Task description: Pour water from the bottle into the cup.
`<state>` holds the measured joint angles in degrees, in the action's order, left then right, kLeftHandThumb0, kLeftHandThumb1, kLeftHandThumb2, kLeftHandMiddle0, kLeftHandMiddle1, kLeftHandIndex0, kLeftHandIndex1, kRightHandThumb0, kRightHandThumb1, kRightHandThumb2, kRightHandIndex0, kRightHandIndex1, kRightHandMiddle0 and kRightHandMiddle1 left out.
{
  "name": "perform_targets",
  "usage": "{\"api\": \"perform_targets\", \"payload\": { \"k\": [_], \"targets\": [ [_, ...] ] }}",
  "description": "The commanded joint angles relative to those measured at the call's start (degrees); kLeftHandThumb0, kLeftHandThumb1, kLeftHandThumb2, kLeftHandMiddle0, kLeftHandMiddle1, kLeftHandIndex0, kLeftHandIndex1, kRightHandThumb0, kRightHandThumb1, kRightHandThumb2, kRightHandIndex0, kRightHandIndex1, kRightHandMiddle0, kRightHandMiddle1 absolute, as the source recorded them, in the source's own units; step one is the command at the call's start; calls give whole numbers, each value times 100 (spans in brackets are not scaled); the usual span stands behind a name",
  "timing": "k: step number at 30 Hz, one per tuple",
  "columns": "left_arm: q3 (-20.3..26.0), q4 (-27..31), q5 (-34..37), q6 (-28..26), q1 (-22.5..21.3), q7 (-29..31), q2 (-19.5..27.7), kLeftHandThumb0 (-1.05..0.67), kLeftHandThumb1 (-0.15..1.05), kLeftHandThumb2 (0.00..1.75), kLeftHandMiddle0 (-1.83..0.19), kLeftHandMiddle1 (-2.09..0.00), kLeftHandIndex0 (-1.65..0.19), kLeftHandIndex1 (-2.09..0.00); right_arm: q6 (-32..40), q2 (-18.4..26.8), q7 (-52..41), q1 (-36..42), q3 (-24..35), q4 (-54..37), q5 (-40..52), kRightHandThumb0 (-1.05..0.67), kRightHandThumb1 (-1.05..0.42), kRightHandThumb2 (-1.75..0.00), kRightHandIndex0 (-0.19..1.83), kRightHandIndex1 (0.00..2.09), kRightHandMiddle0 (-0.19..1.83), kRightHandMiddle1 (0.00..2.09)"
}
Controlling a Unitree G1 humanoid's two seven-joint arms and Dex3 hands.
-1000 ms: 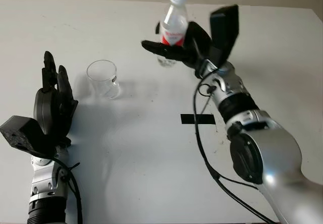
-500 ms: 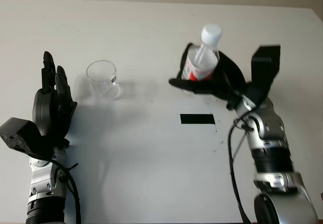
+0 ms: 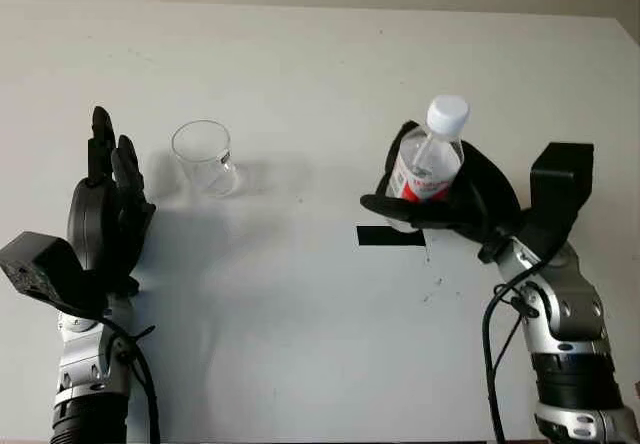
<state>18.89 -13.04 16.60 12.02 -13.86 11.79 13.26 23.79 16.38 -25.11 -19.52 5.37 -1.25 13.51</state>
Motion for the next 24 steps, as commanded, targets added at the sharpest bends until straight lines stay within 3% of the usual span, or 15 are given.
{"api": "perform_targets", "payload": {
  "k": [1, 5, 24],
  "targets": [
    [41, 69, 82, 26, 103, 55, -8, -79, 105, 76, 19, 0, 19, 0, 8, -11, 55, 95, 23, -144, 38, -18, -105, -33, 49, 209, -9, 209],
    [44, 154, 106, -7, 146, 40, 2, -79, 105, 75, 19, 0, 19, 0, 145, -28, 220, 158, -28, -129, 17, -20, -105, -35, 42, 209, -19, 209],
    [57, 279, 67, -34, 213, 29, 50, -79, 105, 76, 19, -1, 19, 0, -40, -55, 267, 70, -281, 384, -169, -27, -105, -32, 16, 209, -19, 209]
  ]
}}
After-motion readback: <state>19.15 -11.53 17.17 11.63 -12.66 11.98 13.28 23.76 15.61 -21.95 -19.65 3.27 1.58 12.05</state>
